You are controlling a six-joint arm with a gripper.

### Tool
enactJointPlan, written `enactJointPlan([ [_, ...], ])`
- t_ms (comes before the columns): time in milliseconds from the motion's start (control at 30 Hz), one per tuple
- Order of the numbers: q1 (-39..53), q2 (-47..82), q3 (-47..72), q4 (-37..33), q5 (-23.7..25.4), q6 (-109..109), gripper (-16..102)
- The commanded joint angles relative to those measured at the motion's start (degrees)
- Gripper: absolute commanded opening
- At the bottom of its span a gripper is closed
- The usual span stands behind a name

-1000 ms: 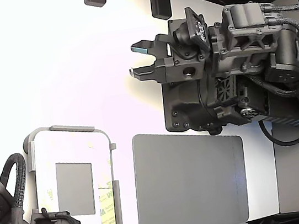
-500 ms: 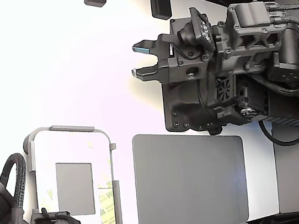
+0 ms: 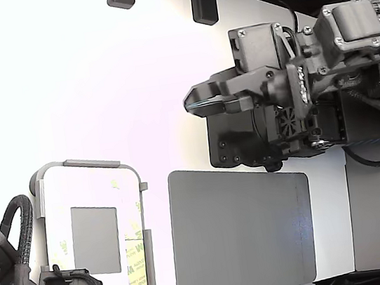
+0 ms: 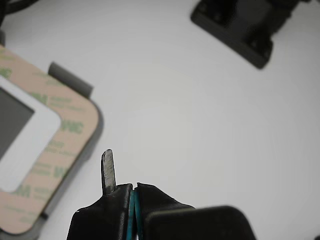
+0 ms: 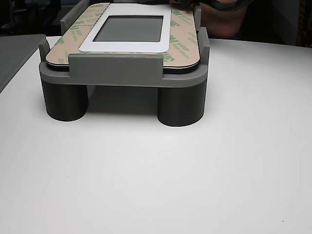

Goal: Peel off protective film from adhesive tape.

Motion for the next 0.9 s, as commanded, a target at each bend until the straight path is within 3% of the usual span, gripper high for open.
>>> enactJointPlan([
  [0, 1.9, -0.4, 1.0, -1.3, 1.0, -14.2, -11],
  [167, 13.9, -5.7, -0.1, -3.2, 11.2, -27.7, -11],
  [433, 22.7, -18.6, -3.0, -11.5, 14.2, -42.3, -10],
  [867, 29.8, -36.1, -12.0, -15.1, 15.4, -51.8, -10],
])
